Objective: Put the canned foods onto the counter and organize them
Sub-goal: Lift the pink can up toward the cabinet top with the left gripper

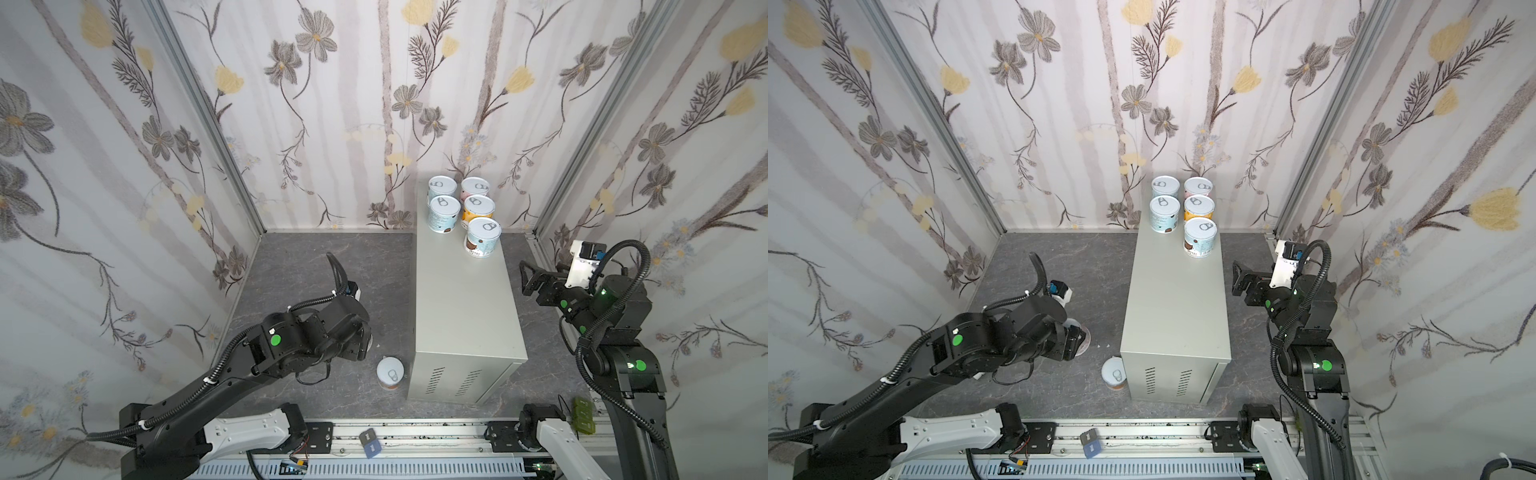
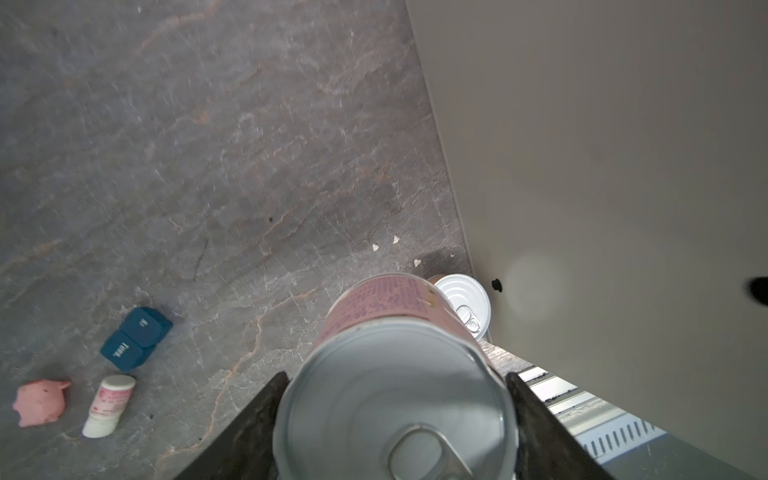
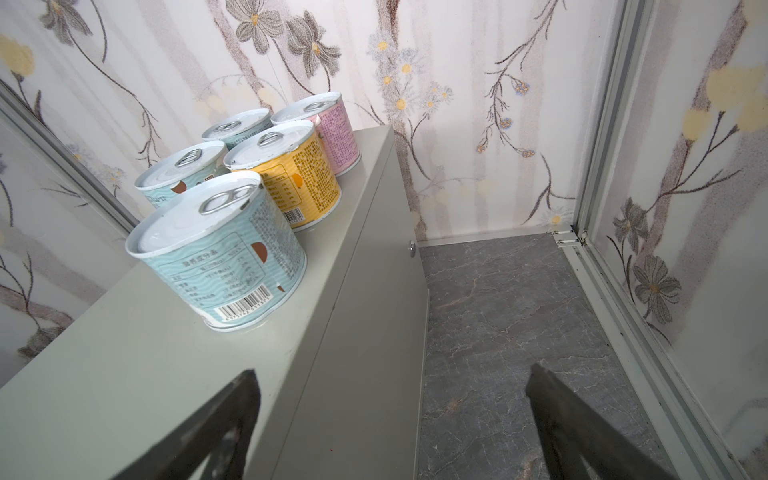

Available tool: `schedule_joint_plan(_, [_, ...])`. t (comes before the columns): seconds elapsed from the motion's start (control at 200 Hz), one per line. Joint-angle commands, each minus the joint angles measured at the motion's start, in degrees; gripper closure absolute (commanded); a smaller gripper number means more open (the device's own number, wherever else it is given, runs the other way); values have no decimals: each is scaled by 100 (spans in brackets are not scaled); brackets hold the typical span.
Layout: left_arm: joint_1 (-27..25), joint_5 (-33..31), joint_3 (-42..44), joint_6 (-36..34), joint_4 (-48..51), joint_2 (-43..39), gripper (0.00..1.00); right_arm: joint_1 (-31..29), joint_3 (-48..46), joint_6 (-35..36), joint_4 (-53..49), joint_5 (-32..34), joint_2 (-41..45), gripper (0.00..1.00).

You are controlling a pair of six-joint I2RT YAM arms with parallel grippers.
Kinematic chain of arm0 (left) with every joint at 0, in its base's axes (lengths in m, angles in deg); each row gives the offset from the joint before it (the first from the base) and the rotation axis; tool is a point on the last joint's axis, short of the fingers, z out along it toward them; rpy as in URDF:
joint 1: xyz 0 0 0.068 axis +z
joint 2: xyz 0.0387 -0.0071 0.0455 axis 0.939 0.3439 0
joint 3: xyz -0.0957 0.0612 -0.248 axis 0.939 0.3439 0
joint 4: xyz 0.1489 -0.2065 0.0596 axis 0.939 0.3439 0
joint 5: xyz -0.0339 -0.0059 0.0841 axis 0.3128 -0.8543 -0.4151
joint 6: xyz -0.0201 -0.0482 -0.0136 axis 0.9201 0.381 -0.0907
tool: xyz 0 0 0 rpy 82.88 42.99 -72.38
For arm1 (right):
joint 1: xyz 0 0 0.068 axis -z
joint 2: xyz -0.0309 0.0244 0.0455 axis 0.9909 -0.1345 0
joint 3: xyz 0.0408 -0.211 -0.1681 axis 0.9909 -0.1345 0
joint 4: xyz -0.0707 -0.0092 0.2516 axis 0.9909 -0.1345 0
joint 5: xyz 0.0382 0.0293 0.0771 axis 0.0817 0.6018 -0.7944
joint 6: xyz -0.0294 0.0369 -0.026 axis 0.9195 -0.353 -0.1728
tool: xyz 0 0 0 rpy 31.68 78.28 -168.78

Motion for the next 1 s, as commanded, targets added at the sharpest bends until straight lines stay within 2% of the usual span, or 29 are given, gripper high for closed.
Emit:
schedule_joint_plan(0.0, [46,200,-1046,-964,420,333,37,-5,-20,130,278,-27,20,0])
schedule_joint_plan(0.12, [47,486,-2260,-1505,645,925,37,-5,25,210,205,18,27,0])
schedule_joint_plan(0.3, [40,820,-3577,-2079,606,1742,38,-8,38,217,178,-19,35,0])
schedule_joint_plan(0.609, [31,1324,-5081,-2726,496,3098,38,-4,-33,186,265,-138,95,0])
schedule_joint_plan(0.814, [37,1424,-6235,-3035,697,4166,38,-5,-132,186,323,-190,135,0])
schedule_joint_plan(0.994, [98,1410,-6702,-3160,530,4830,37,-8,-224,178,401,-223,152,0])
